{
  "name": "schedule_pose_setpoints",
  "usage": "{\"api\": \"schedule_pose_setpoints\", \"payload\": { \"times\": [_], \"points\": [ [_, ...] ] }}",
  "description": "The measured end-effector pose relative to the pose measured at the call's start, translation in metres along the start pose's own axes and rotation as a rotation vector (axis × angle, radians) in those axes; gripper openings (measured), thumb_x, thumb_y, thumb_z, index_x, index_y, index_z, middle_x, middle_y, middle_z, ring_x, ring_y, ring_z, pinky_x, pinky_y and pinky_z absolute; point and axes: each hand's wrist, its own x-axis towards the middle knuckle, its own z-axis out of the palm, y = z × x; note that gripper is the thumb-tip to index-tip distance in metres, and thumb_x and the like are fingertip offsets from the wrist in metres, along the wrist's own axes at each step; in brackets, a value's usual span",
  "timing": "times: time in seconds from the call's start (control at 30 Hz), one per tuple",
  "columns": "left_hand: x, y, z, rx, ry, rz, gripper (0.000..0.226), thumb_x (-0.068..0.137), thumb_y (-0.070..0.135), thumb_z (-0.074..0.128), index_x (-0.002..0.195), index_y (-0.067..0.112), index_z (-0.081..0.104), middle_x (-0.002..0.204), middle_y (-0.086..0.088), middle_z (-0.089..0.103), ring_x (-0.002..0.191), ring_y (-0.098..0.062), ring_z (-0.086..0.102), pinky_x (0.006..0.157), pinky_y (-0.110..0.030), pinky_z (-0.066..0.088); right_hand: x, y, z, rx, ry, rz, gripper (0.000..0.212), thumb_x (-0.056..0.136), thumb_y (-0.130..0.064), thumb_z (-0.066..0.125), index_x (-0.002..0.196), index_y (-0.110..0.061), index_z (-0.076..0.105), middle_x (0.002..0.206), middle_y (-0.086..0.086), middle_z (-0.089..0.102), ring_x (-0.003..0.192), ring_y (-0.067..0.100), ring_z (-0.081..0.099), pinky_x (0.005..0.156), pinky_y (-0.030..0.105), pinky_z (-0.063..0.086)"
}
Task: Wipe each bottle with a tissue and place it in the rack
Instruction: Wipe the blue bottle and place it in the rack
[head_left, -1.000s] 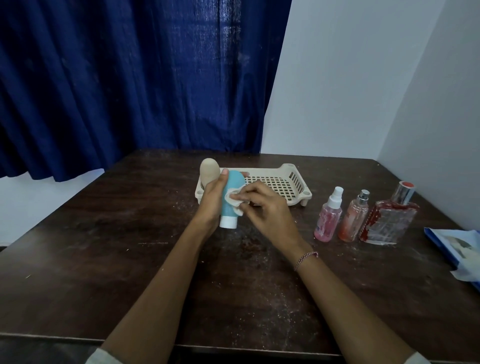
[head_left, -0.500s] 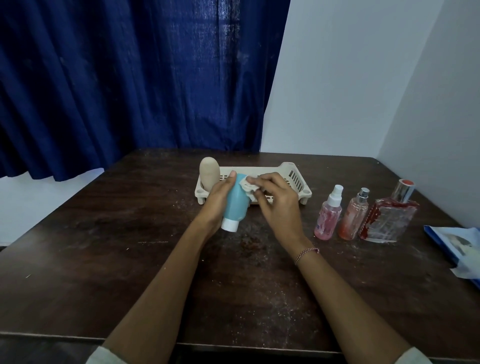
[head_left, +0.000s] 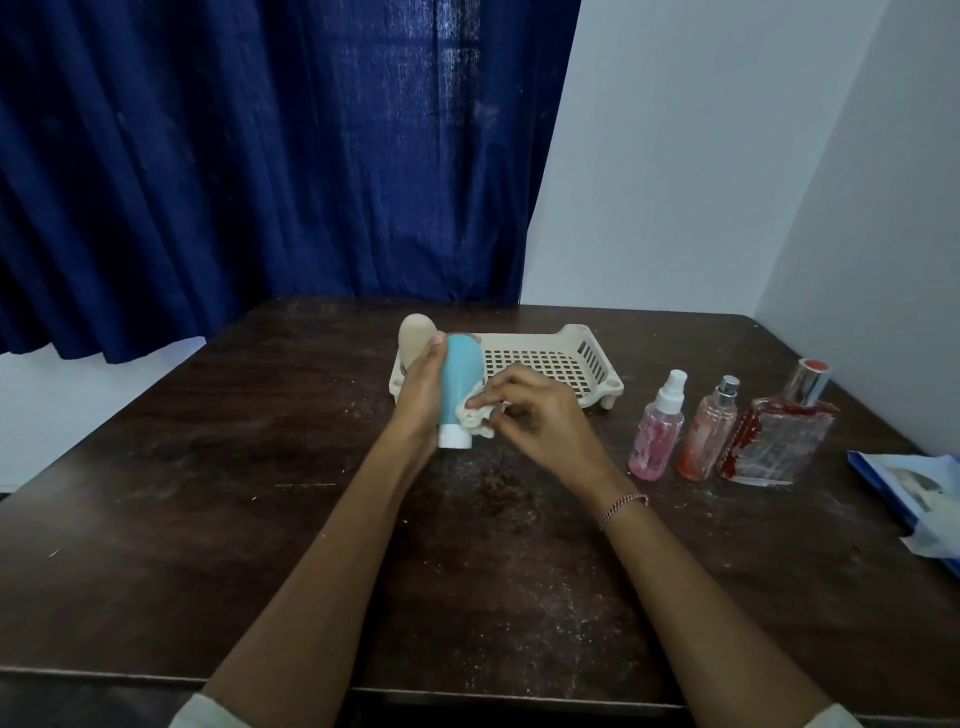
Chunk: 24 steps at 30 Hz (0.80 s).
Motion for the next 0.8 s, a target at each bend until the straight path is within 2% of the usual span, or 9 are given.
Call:
{"api": "schedule_pose_setpoints", "payload": {
  "times": [0.17, 0.3, 0.4, 0.5, 0.57, 0.67, 0.73, 0.8],
  "points": [
    [-0.006, 0.000, 0.002, 0.134, -0.155, -0.142, 0.031, 0.097, 0.044, 0.042, 0.097, 0.019, 0.061, 0.076, -0.001, 0.066, 0.065, -0.013, 0.062, 0.056, -0.027, 0.050, 0.003, 0.005, -0.007, -0.035, 0.252, 0.093, 0.019, 0.080, 0.003, 0.063, 0.095, -0.007, 0.071, 0.092, -0.004, 0.059, 0.089, 0.004, 0.056, 0.077, 0.021, 0.050],
    [-0.009, -0.003, 0.005, 0.181, -0.208, -0.134, 0.030, 0.096, 0.044, 0.043, 0.103, 0.020, 0.060, 0.076, -0.001, 0.066, 0.062, -0.013, 0.064, 0.051, -0.025, 0.051, 0.003, 0.009, -0.008, 0.035, 0.378, 0.185, 0.018, 0.084, -0.001, 0.062, 0.095, -0.012, 0.070, 0.090, -0.013, 0.058, 0.090, 0.000, 0.057, 0.075, 0.028, 0.052],
    [-0.007, -0.004, 0.005, 0.178, -0.124, -0.087, 0.030, 0.097, 0.042, 0.042, 0.098, 0.019, 0.061, 0.081, -0.002, 0.064, 0.064, -0.011, 0.061, 0.053, -0.024, 0.050, 0.003, 0.006, -0.003, 0.095, 0.341, 0.212, 0.022, 0.081, 0.001, 0.063, 0.095, -0.015, 0.070, 0.092, -0.010, 0.059, 0.092, 0.003, 0.058, 0.076, 0.026, 0.053],
    [-0.001, -0.003, 0.003, 0.094, -0.079, -0.040, 0.035, 0.100, 0.037, 0.037, 0.095, 0.019, 0.067, 0.081, 0.000, 0.071, 0.070, -0.012, 0.064, 0.062, -0.026, 0.052, 0.002, 0.002, 0.003, 0.159, 0.268, 0.237, 0.024, 0.080, 0.001, 0.066, 0.096, -0.017, 0.069, 0.096, -0.005, 0.062, 0.094, 0.003, 0.059, 0.076, 0.021, 0.053],
    [0.002, -0.002, 0.000, 0.018, -0.040, 0.002, 0.038, 0.102, 0.034, 0.034, 0.098, 0.017, 0.068, 0.086, -0.006, 0.069, 0.075, -0.015, 0.065, 0.067, -0.029, 0.054, 0.000, 0.000, 0.008, 0.198, 0.209, 0.240, 0.023, 0.079, -0.001, 0.068, 0.097, -0.015, 0.070, 0.096, -0.003, 0.063, 0.093, 0.005, 0.060, 0.072, 0.020, 0.053],
    [0.003, 0.000, -0.002, 0.066, 0.032, 0.106, 0.032, 0.102, 0.032, 0.033, 0.111, 0.019, 0.062, 0.098, -0.007, 0.061, 0.082, -0.015, 0.061, 0.070, -0.029, 0.054, -0.001, -0.002, 0.012, 0.258, 0.170, 0.229, 0.021, 0.078, 0.000, 0.070, 0.096, -0.009, 0.070, 0.096, 0.001, 0.064, 0.090, 0.007, 0.061, 0.070, 0.019, 0.053],
    [0.003, 0.001, -0.005, 0.071, 0.086, 0.184, 0.024, 0.102, 0.028, 0.036, 0.115, 0.019, 0.054, 0.100, -0.001, 0.059, 0.078, -0.009, 0.062, 0.065, -0.024, 0.055, -0.002, -0.005, 0.014, 0.300, 0.133, 0.233, 0.021, 0.077, 0.000, 0.071, 0.096, -0.006, 0.071, 0.097, 0.004, 0.065, 0.090, 0.008, 0.062, 0.073, 0.019, 0.053],
    [0.002, 0.002, -0.007, 0.054, 0.127, 0.216, 0.016, 0.101, 0.025, 0.038, 0.110, 0.019, 0.051, 0.100, 0.001, 0.057, 0.076, -0.010, 0.061, 0.060, -0.022, 0.055, -0.003, -0.007, 0.014, 0.339, 0.084, 0.244, 0.022, 0.076, 0.000, 0.072, 0.097, -0.007, 0.071, 0.097, 0.006, 0.064, 0.089, 0.008, 0.063, 0.076, 0.019, 0.053]
  ]
}}
